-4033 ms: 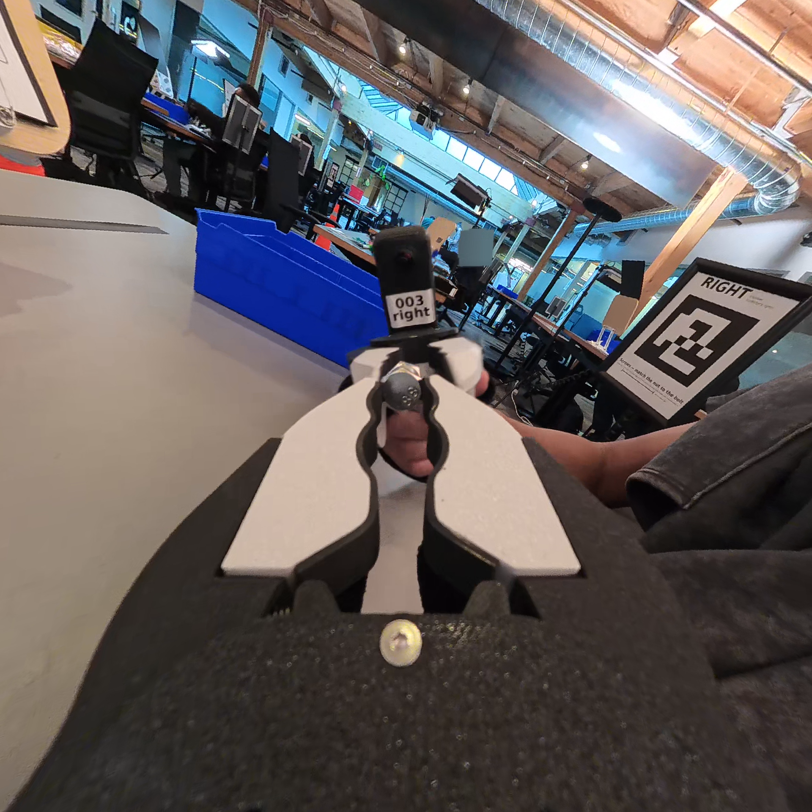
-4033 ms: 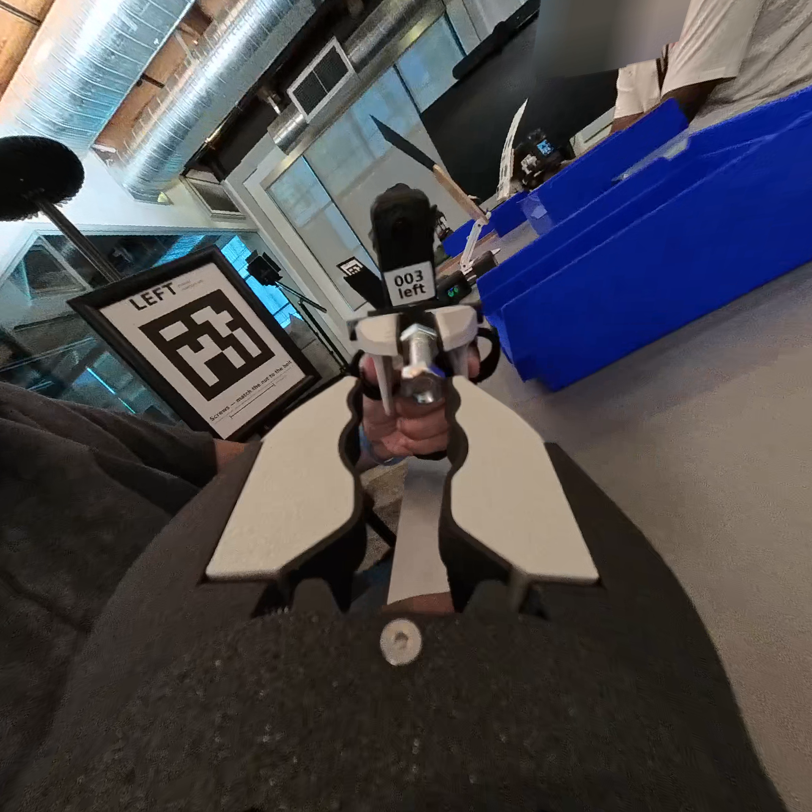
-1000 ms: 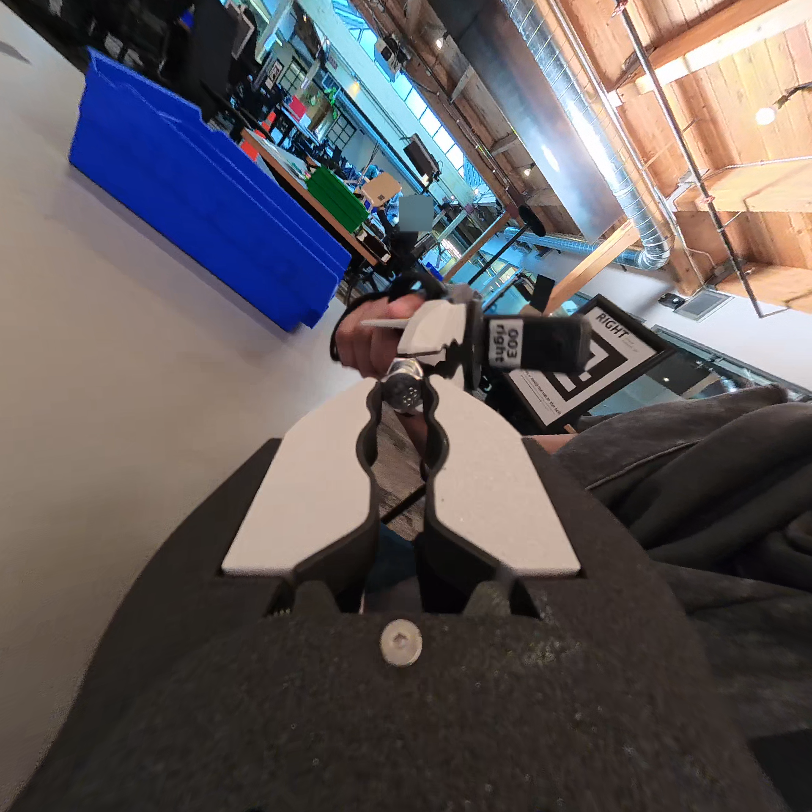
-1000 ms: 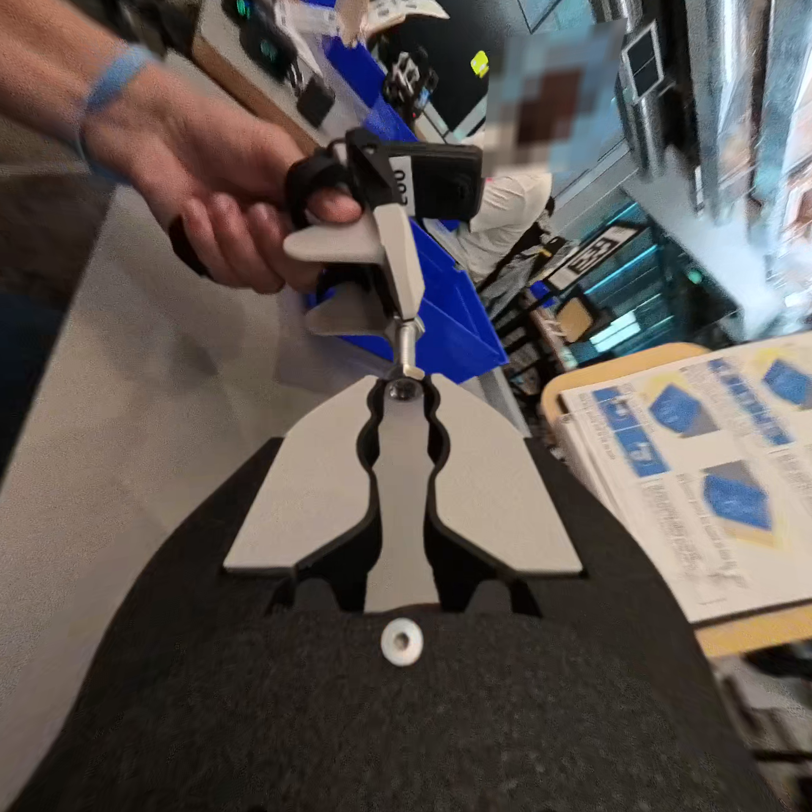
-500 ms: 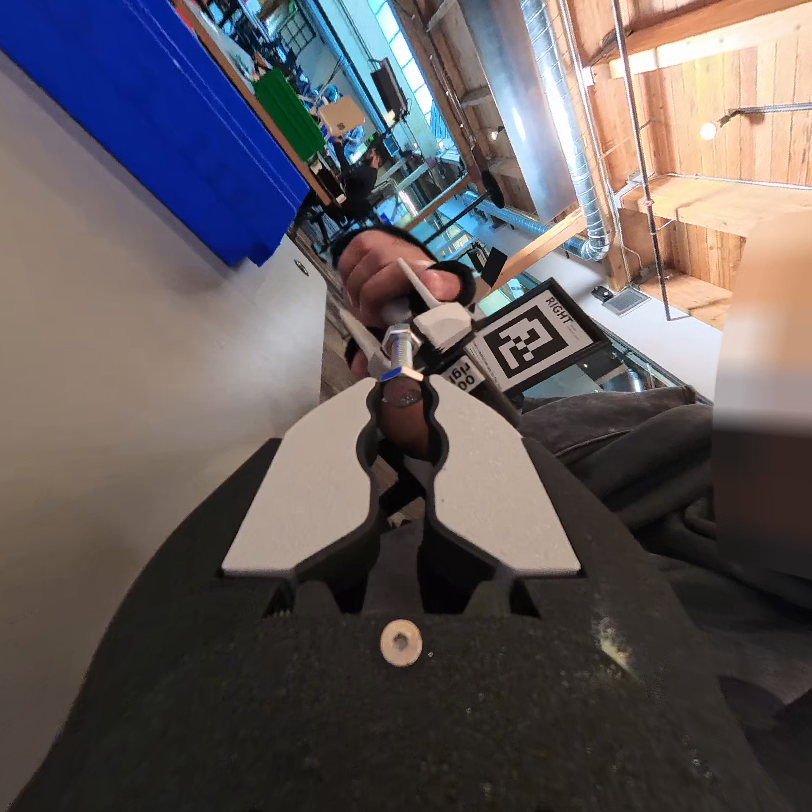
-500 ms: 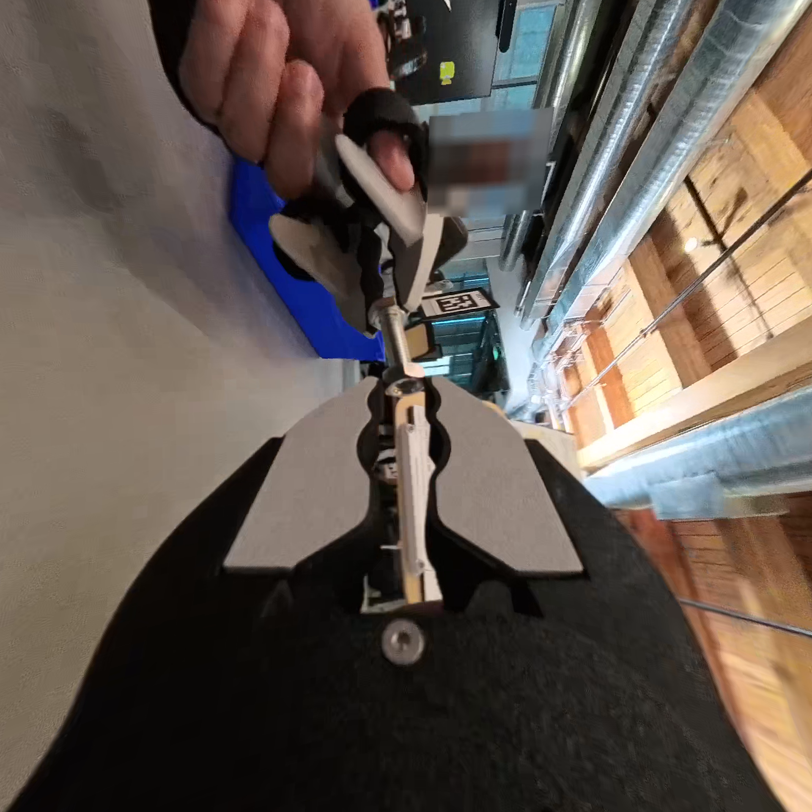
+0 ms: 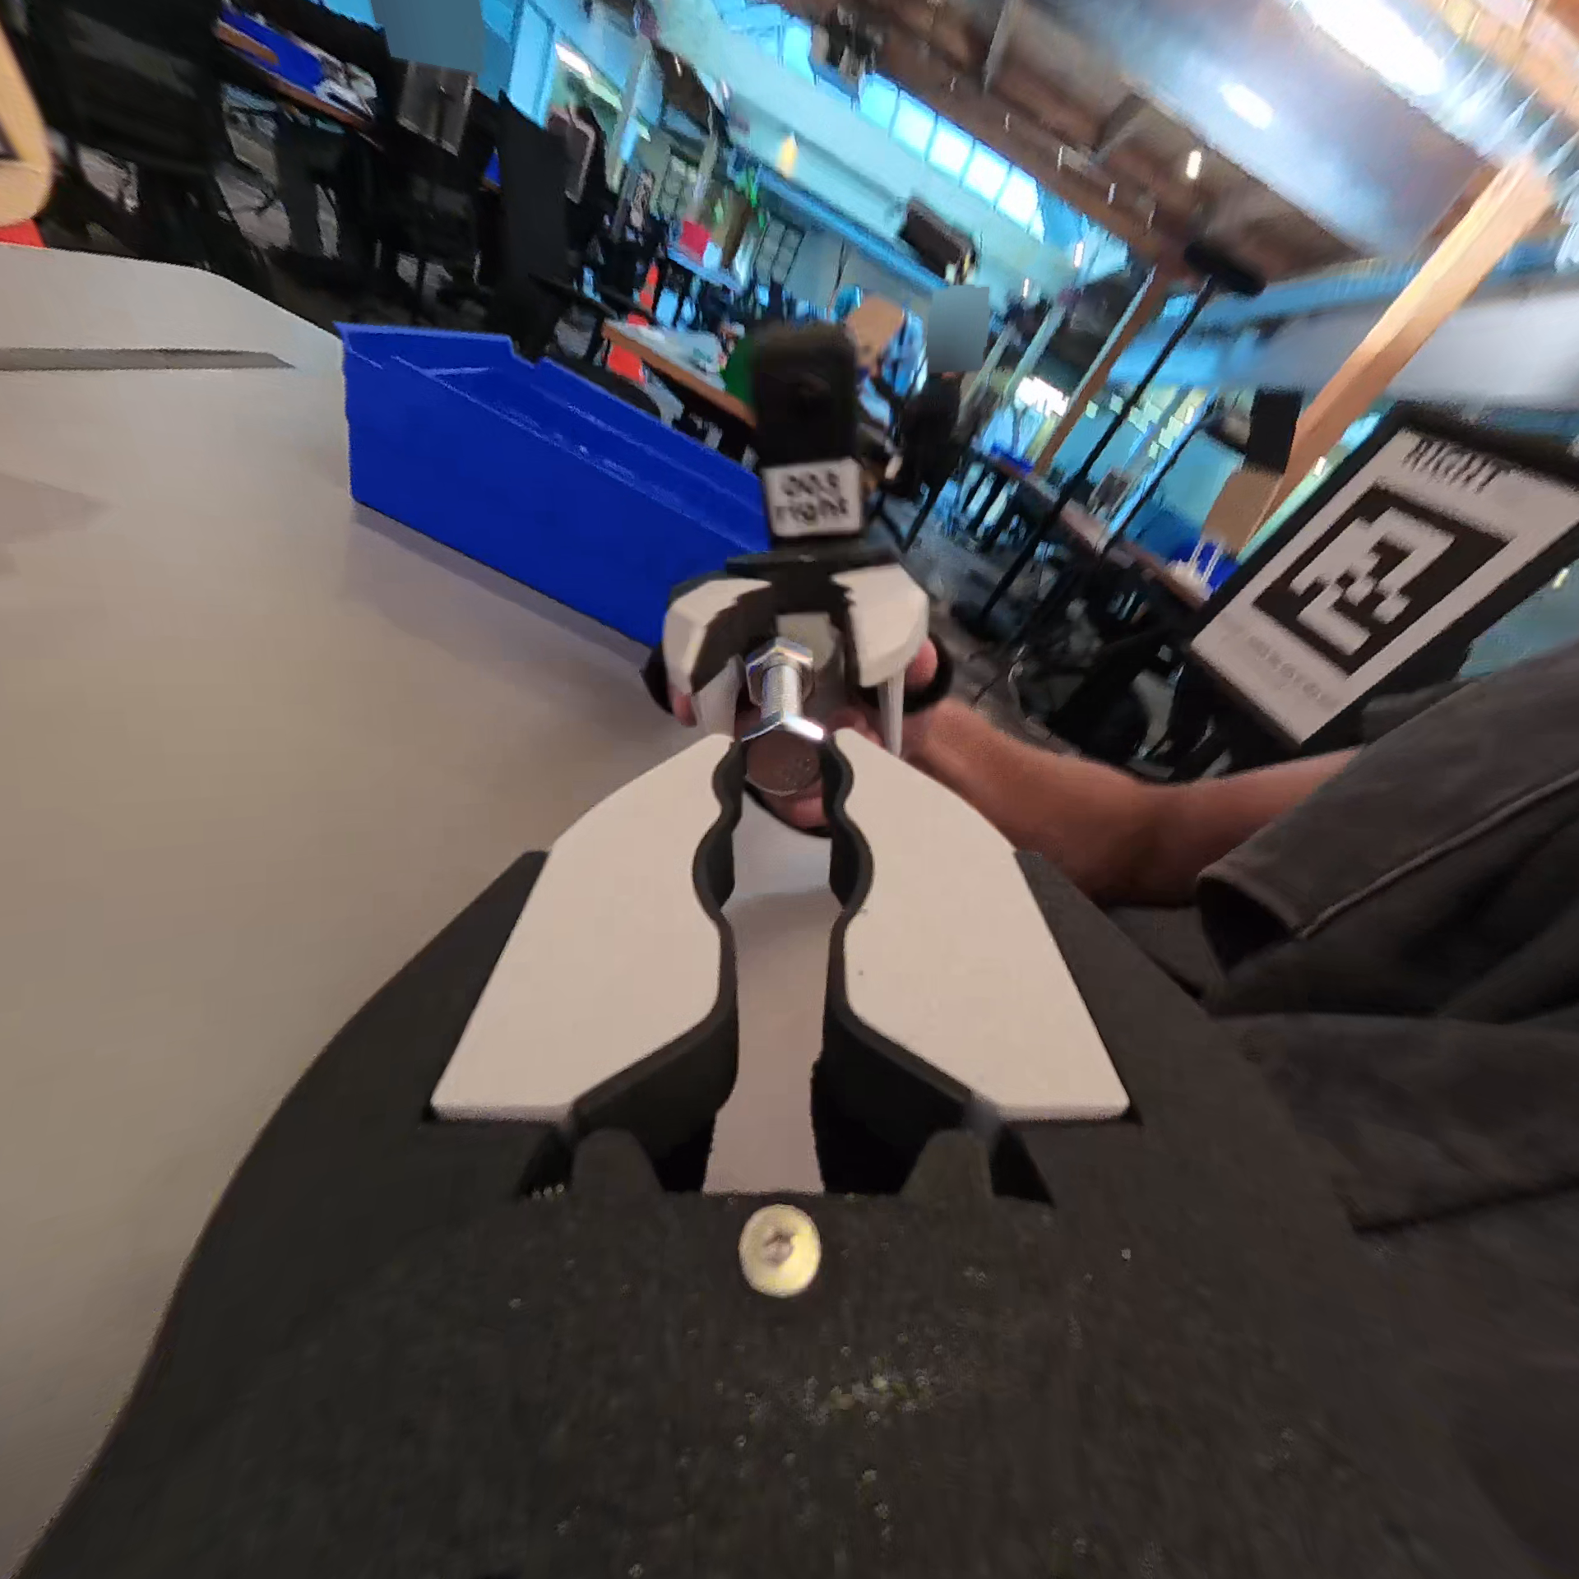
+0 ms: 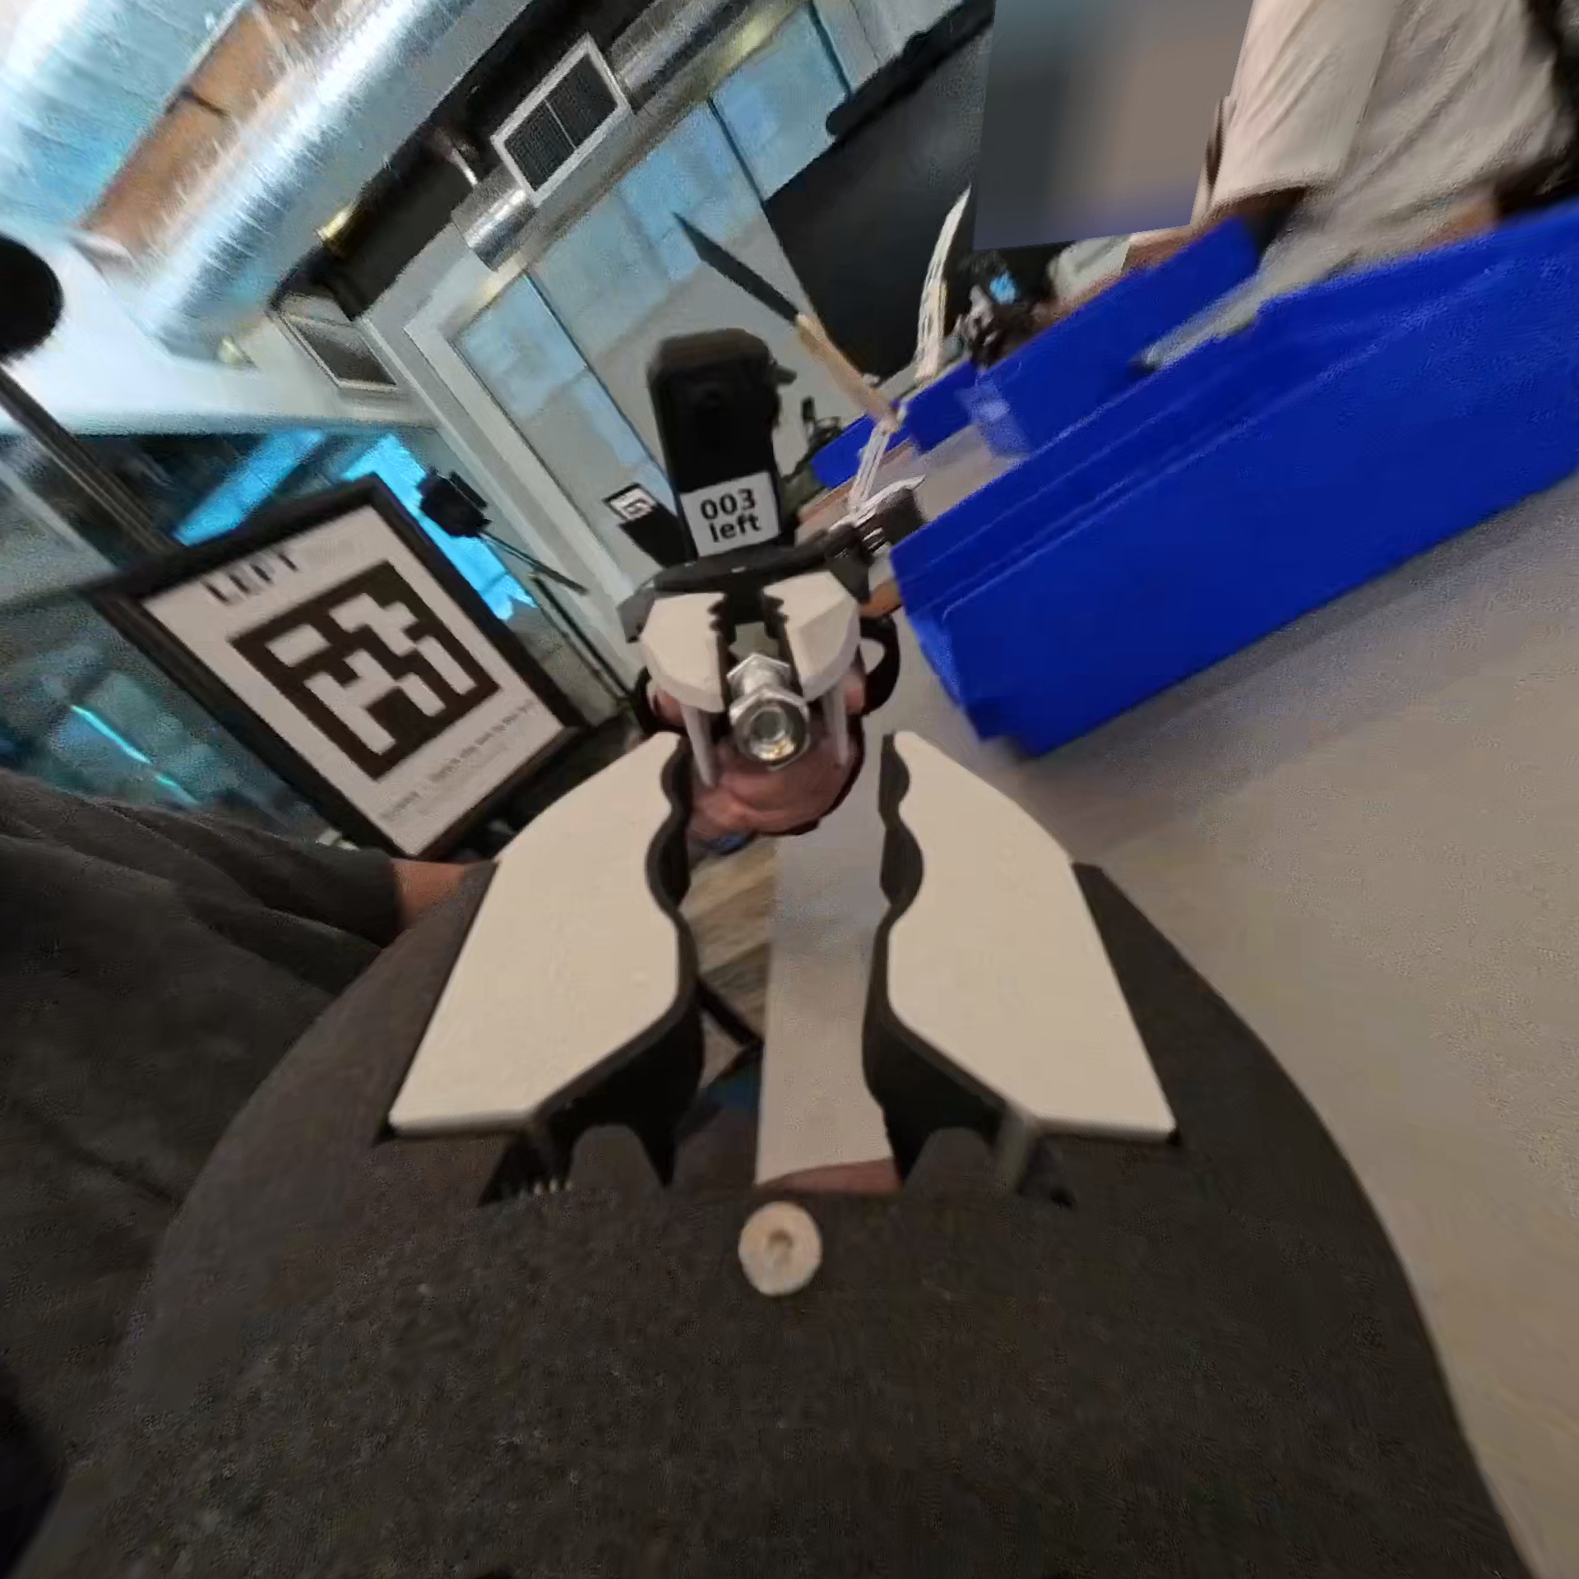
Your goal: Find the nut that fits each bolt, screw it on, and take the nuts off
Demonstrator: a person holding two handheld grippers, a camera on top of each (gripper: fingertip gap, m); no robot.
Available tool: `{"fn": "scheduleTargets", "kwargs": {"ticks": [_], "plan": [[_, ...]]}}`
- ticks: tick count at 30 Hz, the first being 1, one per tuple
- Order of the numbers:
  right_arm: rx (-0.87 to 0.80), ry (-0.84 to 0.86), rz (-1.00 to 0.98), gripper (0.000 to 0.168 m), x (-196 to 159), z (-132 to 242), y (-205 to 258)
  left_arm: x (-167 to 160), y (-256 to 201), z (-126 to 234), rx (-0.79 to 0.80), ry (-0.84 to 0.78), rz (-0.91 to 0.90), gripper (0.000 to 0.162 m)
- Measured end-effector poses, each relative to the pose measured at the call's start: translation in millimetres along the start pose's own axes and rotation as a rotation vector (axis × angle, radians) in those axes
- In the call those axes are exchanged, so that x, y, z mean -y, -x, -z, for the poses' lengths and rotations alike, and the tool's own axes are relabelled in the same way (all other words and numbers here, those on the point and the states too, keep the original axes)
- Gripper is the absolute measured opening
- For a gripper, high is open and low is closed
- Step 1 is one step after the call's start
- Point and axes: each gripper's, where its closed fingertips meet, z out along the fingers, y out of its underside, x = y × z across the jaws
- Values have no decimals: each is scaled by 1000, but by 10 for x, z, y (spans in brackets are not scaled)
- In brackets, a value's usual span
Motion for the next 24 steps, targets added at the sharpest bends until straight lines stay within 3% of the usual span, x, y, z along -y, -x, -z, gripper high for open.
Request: {"fn": "scheduleTargets", "kwargs": {"ticks": [2,5,11,14,21,24], "plan": [[89,22,-176,47,60,19,14,93,17,-31,16,22,-68,17],[137,-55,-221,40,415,159,-6,370,74,-95,3,23,-126,17],[96,-37,-14,31,1251,323,-363,1111,552,-345,-7,-21,-137,17],[38,-21,92,31,1582,323,-618,1300,819,-462,-3,-47,-132,17],[48,-5,91,32,1541,345,-999,1297,1226,-627,-1,-51,-115,17],[38,24,88,18,1490,370,-1092,1239,1303,-670,-13,-42,-99,17]]}}
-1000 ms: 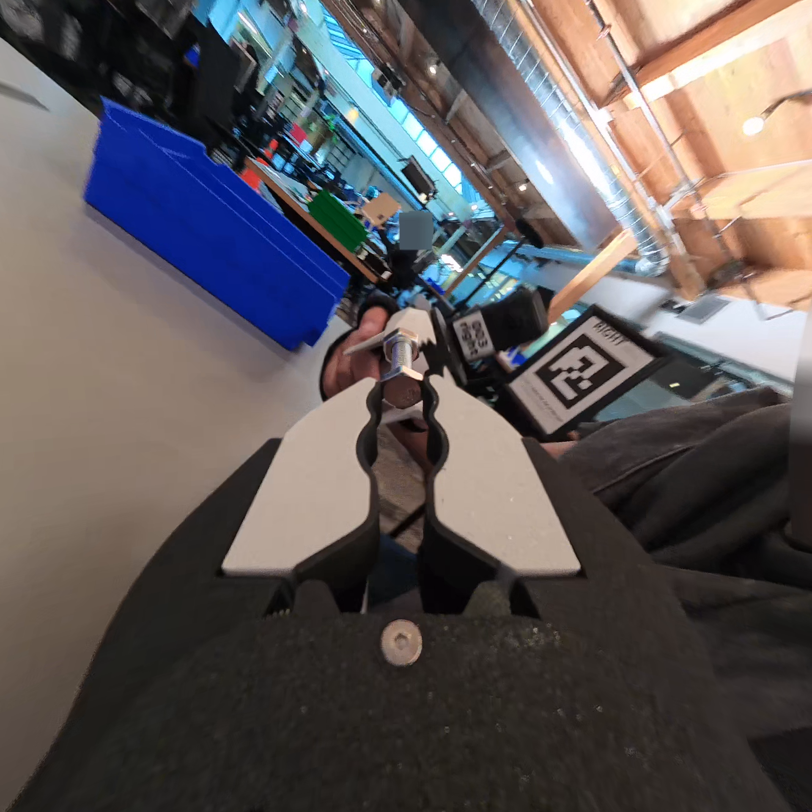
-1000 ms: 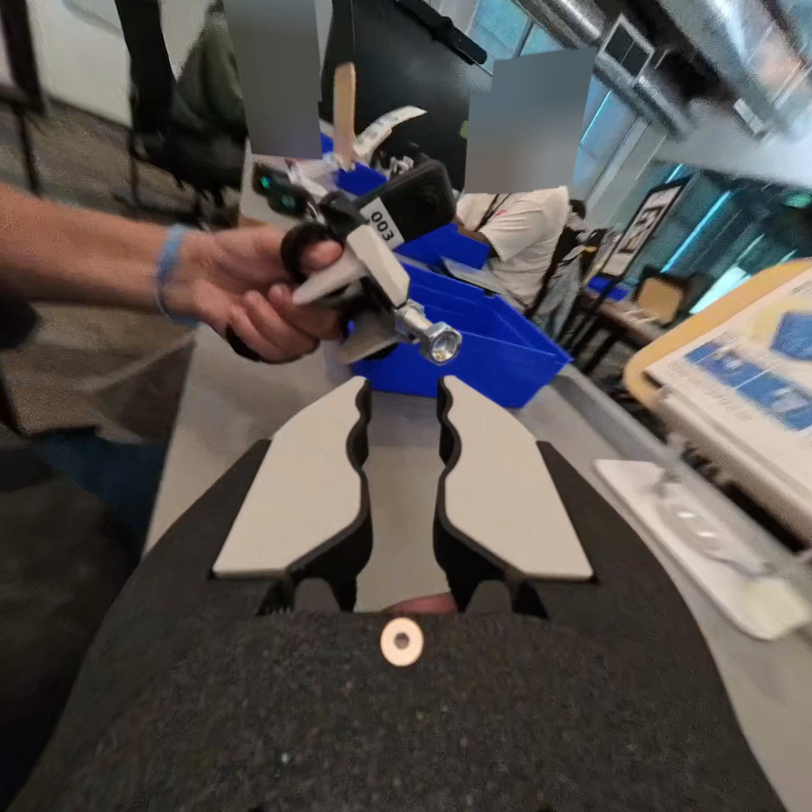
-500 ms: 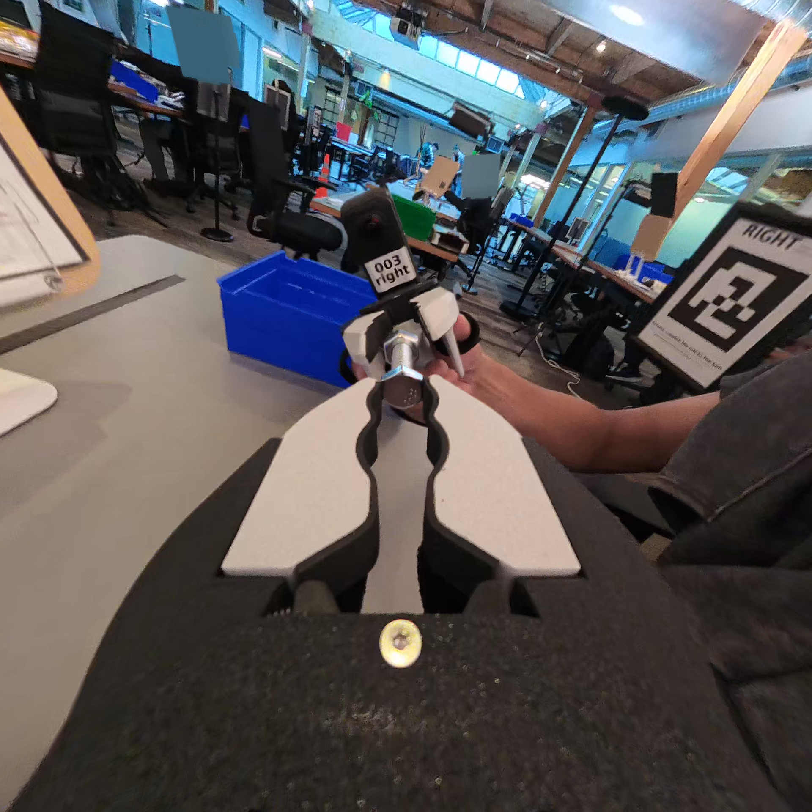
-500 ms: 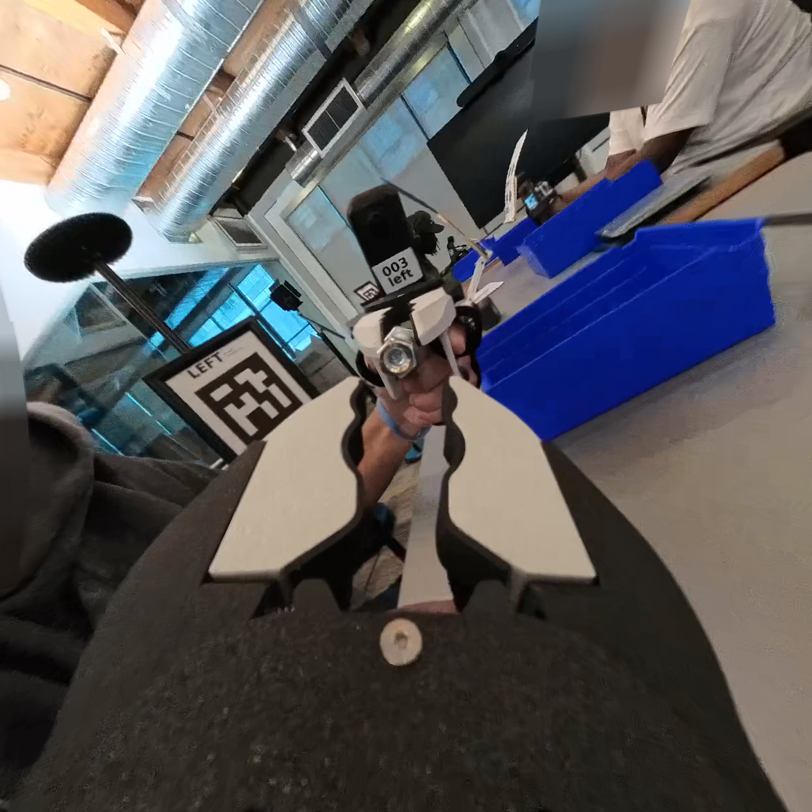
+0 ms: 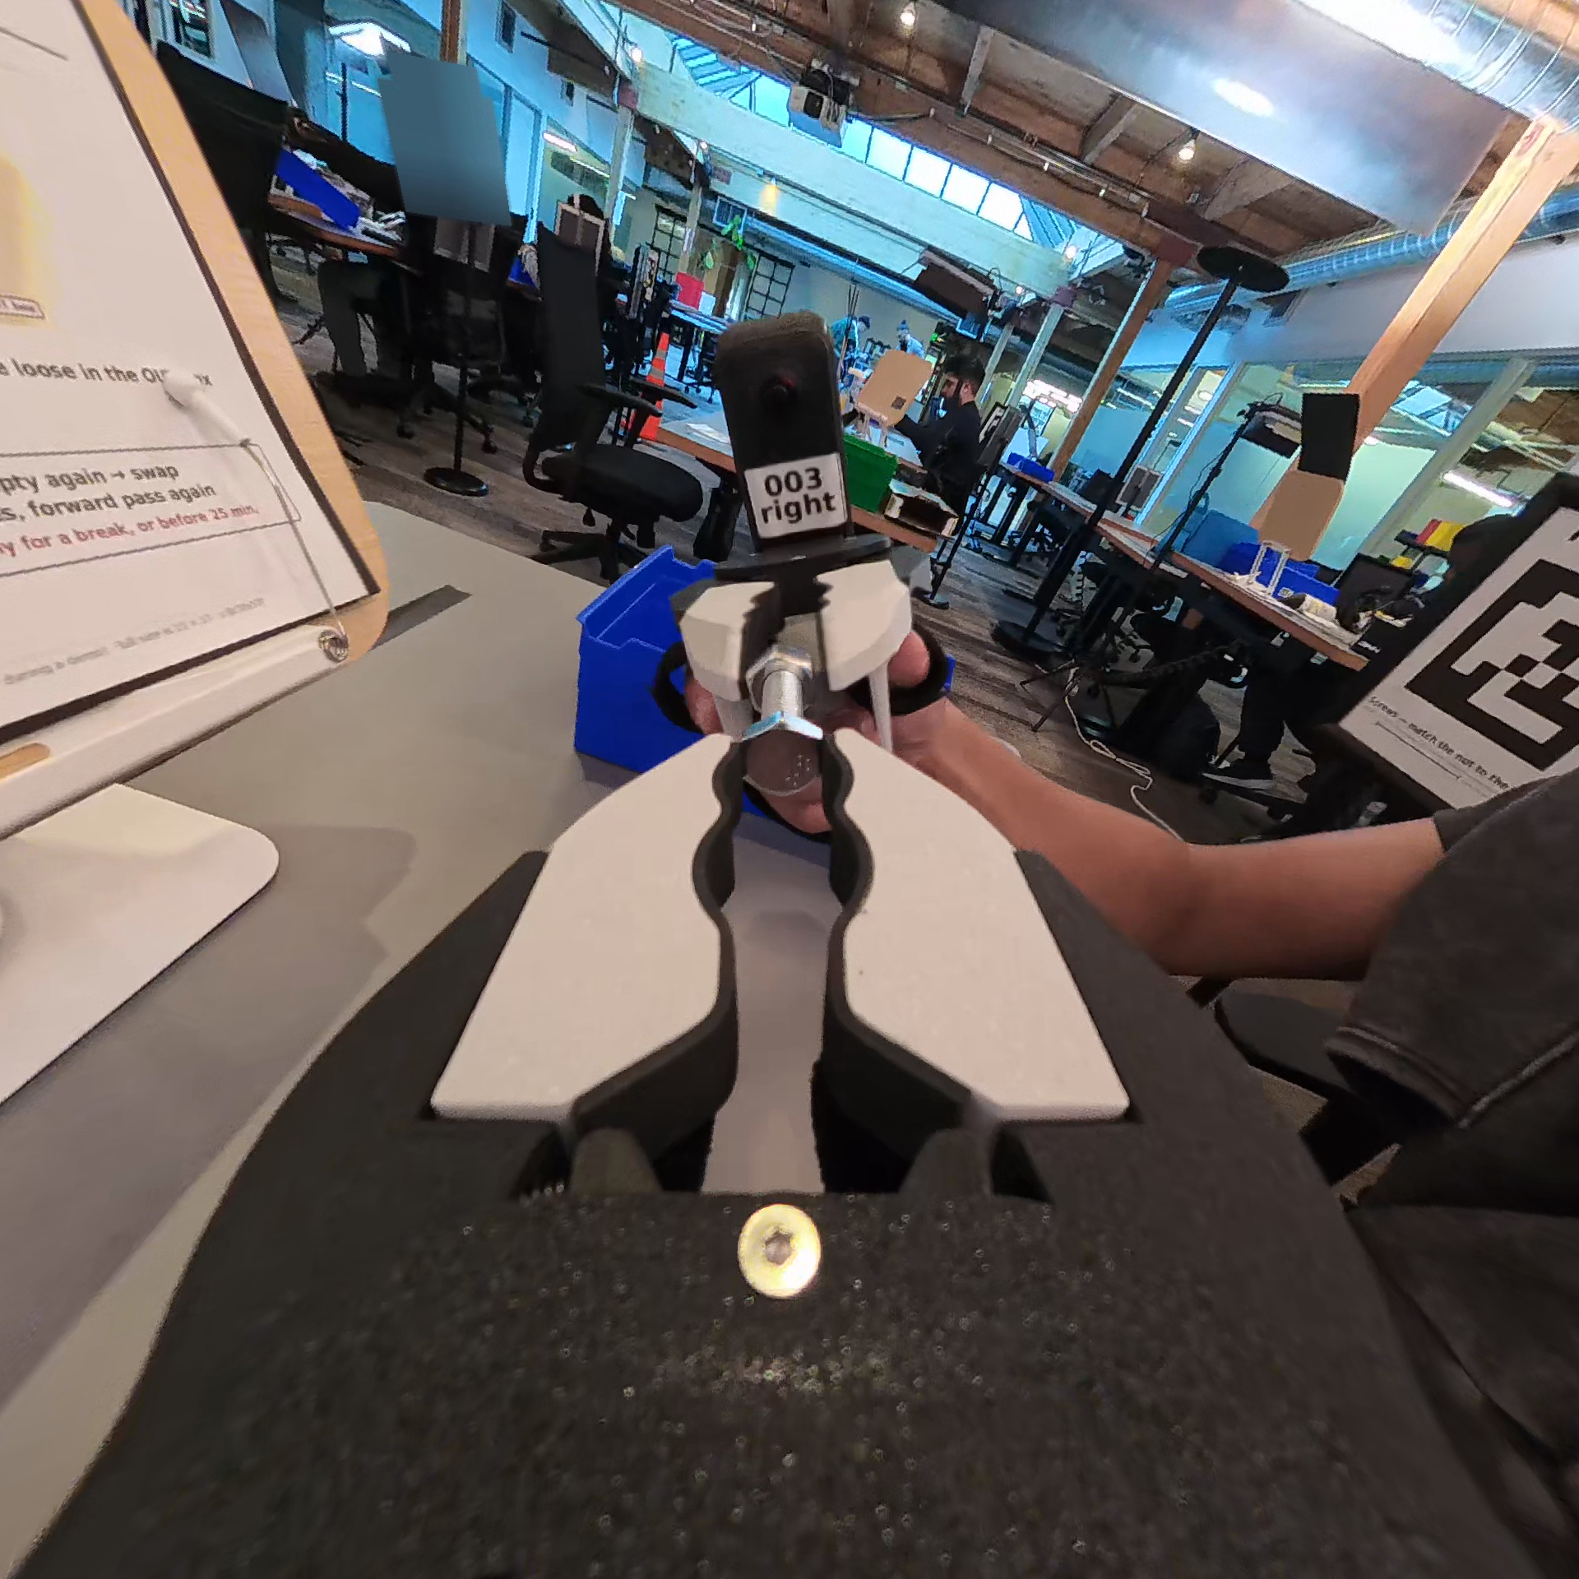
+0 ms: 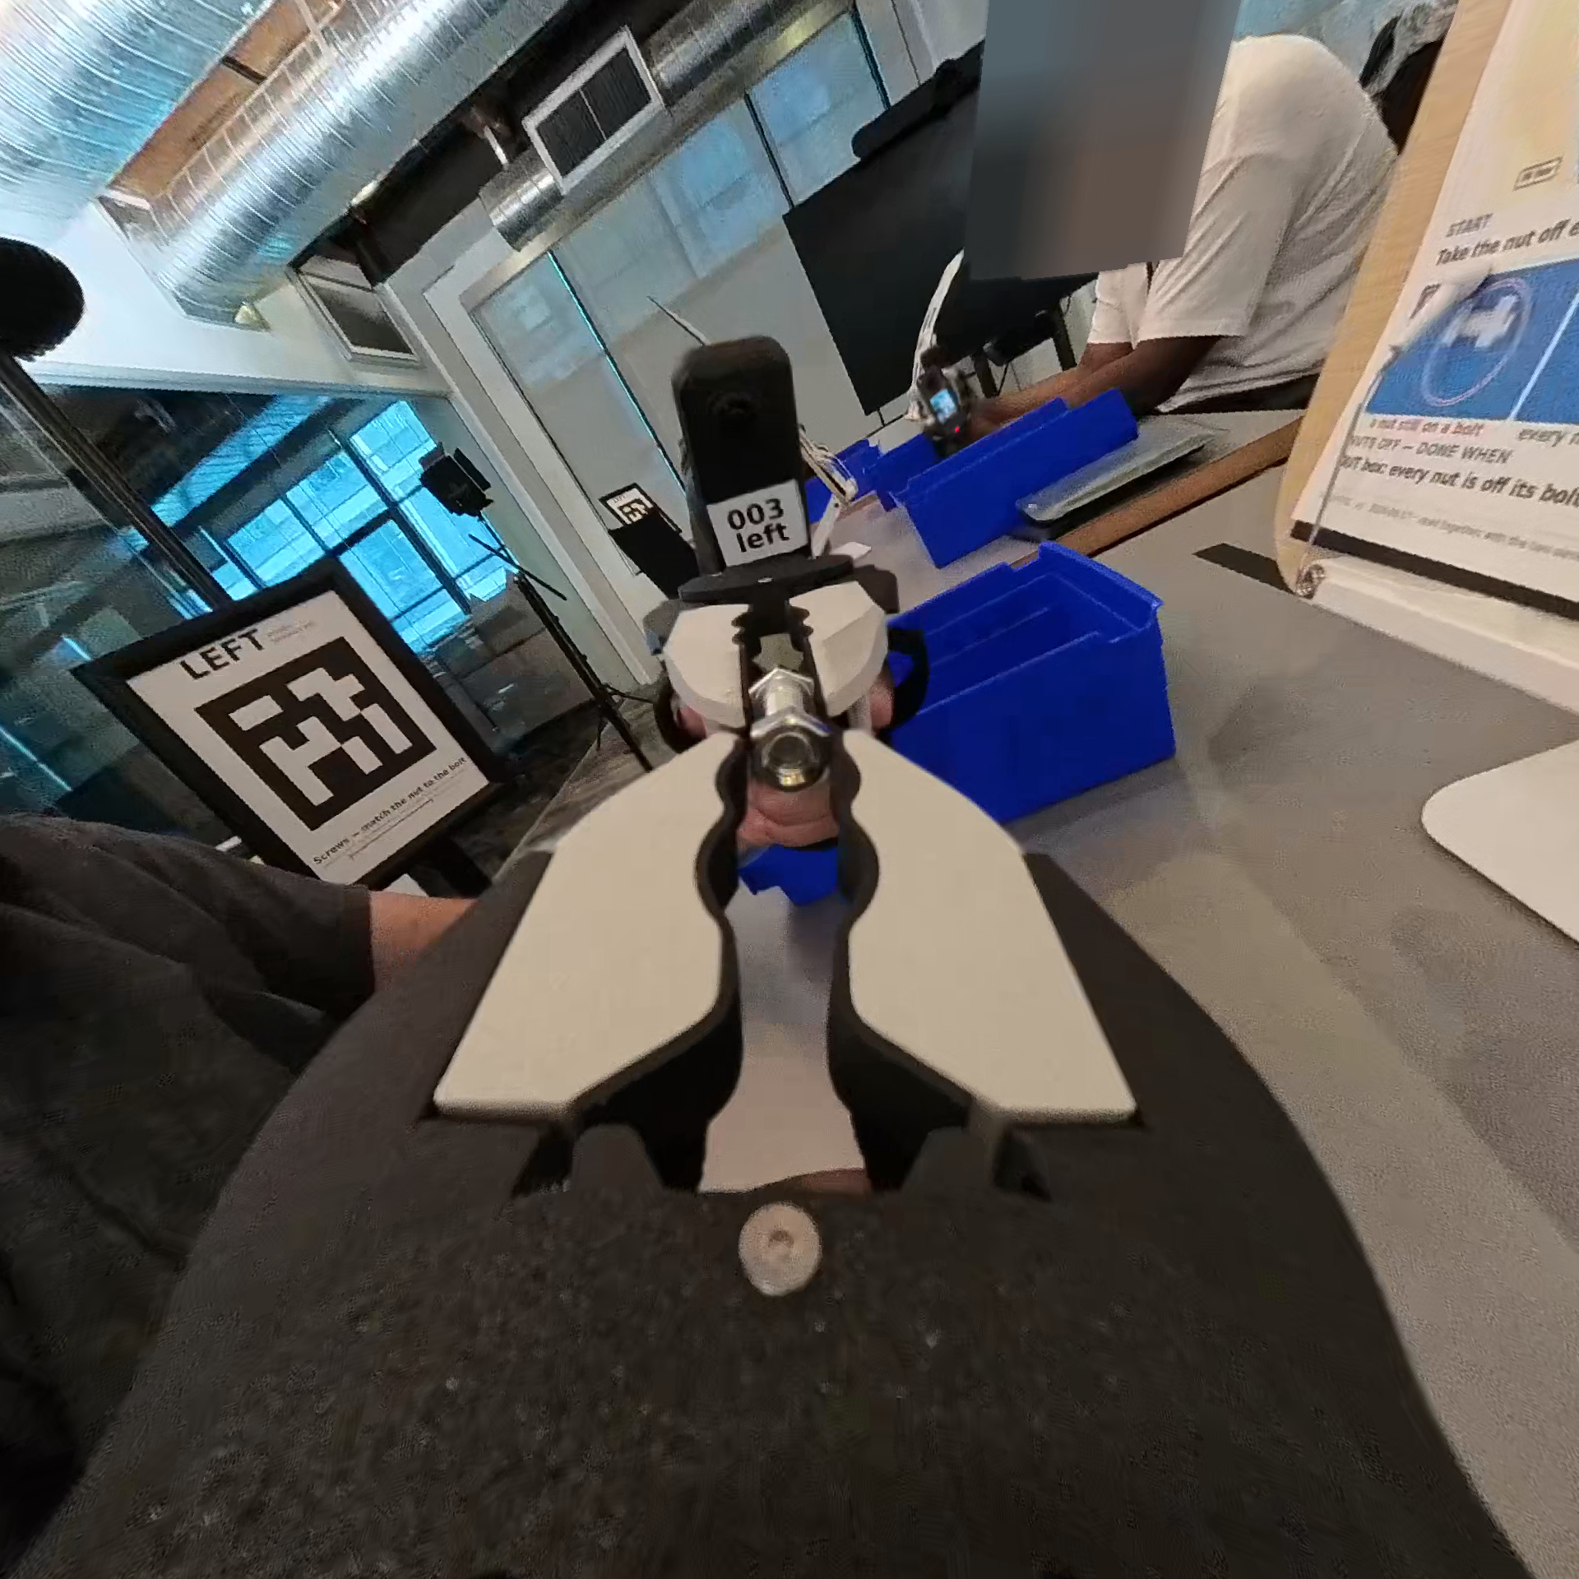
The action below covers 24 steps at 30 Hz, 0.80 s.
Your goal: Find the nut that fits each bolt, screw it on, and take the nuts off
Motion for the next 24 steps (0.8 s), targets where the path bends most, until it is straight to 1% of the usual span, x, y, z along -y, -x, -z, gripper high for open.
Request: {"fn": "scheduleTargets", "kwargs": {"ticks": [4,6,10,13,18,20,21,24], "plan": [[-54,10,64,17,-50,28,-44,-44,16,-30,-23,2,27,17],[-105,32,199,17,-114,21,-19,-78,-15,-22,-60,12,66,17],[-243,62,669,17,-165,-5,91,-116,-132,28,-165,-2,162,17],[-380,112,1108,17,-201,-44,157,-126,-203,74,-219,-1,233,17],[-651,314,1755,17,-277,-60,107,-198,-168,93,-217,24,345,17],[-749,382,2023,18,-324,-53,75,-235,-142,84,-201,36,361,17],[-783,396,2121,18,-350,-59,63,-247,-129,83,-192,40,360,17],[-798,384,2235,18,-413,-96,80,-243,-123,107,-199,32,379,17]]}}
